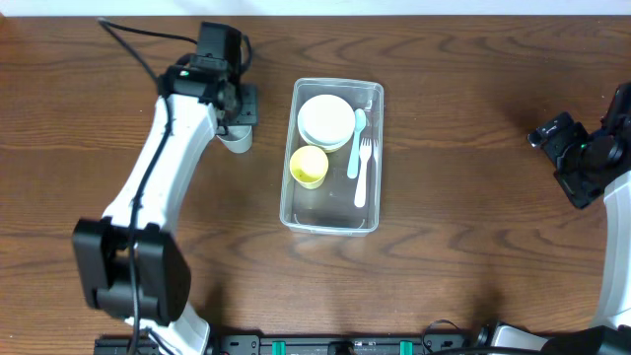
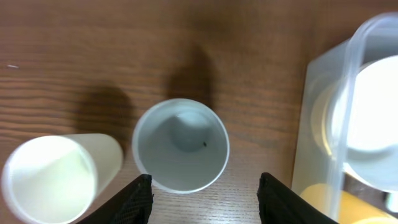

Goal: Pack container
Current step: 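Move the left gripper to the grey cup and grasp it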

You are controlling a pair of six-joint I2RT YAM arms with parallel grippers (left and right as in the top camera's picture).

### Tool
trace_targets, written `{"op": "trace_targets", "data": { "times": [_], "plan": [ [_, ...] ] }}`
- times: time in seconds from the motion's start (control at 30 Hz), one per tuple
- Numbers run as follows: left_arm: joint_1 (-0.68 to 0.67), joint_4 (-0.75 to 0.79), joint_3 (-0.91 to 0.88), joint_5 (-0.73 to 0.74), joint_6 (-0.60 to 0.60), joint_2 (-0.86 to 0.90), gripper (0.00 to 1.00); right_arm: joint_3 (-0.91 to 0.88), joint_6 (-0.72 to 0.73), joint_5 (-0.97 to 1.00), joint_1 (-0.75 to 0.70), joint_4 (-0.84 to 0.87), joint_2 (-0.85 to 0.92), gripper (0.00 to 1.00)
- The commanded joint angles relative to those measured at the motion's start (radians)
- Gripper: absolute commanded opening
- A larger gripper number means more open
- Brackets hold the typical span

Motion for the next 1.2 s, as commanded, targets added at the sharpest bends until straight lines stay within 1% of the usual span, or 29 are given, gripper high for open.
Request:
{"op": "trace_targets", "data": {
  "times": [0.0,0.2,0.37,0.57,0.63,0.8,0.93,0.97,1.17],
  "plan": [
    [-0.003,-0.003,0.002,0.042,0.016,0.043,0.55,0.006,-0.005,0.000,-0.008,0.000,0.004,0.99],
    [-0.003,-0.014,0.000,0.047,0.015,0.116,0.54,0.006,-0.005,0.000,-0.008,0.000,0.004,0.99],
    [-0.005,-0.026,0.000,0.075,0.016,0.194,0.50,0.006,-0.005,0.000,-0.008,0.000,0.004,0.99],
    [-0.005,-0.026,0.000,0.080,0.016,0.246,0.48,0.006,-0.005,0.000,-0.008,0.000,0.004,0.99],
    [-0.005,-0.026,0.000,0.079,0.016,0.249,0.38,0.006,-0.005,0.000,-0.008,0.000,0.004,0.99],
    [-0.005,-0.034,0.000,0.079,0.015,0.248,0.23,0.006,-0.005,0.000,-0.008,0.000,0.004,0.99],
    [-0.005,-0.058,0.000,0.079,0.008,0.237,0.07,0.006,-0.005,0.000,-0.008,0.000,0.004,0.99],
    [-0.005,-0.064,0.002,0.079,0.005,0.232,0.06,0.006,-0.005,0.000,-0.008,0.000,0.004,0.99],
    [-0.005,-0.126,0.035,0.079,0.004,0.140,0.06,0.006,-0.005,0.000,-0.008,0.000,0.004,0.99]
  ]
}}
